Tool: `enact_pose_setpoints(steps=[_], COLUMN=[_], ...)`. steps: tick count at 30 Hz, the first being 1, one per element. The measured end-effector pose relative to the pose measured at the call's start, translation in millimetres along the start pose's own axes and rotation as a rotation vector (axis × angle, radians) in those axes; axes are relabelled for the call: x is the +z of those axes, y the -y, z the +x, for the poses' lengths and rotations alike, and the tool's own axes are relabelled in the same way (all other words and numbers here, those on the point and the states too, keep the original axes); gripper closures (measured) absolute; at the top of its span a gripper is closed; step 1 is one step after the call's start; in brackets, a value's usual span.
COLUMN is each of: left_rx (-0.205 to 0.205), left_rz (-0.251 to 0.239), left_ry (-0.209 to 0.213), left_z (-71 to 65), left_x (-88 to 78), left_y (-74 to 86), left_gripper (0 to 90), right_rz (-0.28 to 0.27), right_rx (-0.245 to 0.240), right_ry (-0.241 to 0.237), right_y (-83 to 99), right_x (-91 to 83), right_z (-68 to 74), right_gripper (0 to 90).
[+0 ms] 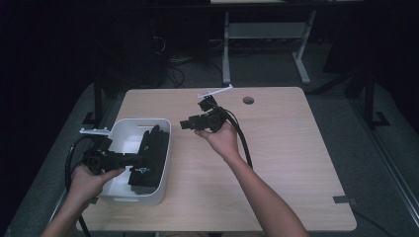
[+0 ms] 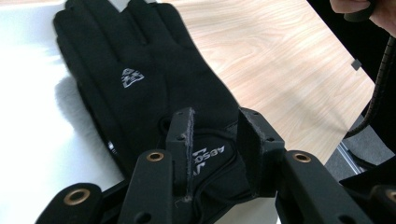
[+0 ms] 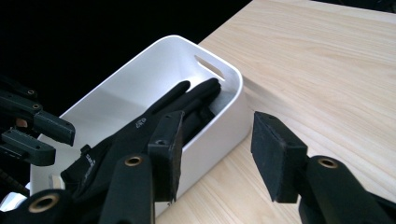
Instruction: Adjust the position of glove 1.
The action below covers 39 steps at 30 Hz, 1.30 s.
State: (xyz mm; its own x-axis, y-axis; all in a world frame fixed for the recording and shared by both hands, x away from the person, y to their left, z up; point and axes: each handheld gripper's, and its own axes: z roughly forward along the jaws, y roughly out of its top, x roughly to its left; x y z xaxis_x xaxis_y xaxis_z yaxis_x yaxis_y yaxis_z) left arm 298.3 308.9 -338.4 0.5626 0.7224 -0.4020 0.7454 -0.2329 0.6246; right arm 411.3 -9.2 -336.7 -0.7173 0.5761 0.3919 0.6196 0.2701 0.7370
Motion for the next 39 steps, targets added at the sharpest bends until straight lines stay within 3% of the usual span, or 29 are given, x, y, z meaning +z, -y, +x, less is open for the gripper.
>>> enact_pose_setpoints(steps=[9,39], left_rx=[0.037,0.076], left_rz=[0.011,0.010], left_ry=[0.020,0.054], left_z=[-14.6,-40.6], left_x=[10.0,27.7], left_y=[-10.1,-25.7], left_gripper=[65.0,56.6], right_rz=[-0.021,-0.043], right_rx=[0.017,0.053], right_ry=[0.013,0.076], right_y=[5.4,24.4], right_x=[-17.2,-62.2], right_z=[-7.9,-33.4], right_gripper=[49.8,44.5])
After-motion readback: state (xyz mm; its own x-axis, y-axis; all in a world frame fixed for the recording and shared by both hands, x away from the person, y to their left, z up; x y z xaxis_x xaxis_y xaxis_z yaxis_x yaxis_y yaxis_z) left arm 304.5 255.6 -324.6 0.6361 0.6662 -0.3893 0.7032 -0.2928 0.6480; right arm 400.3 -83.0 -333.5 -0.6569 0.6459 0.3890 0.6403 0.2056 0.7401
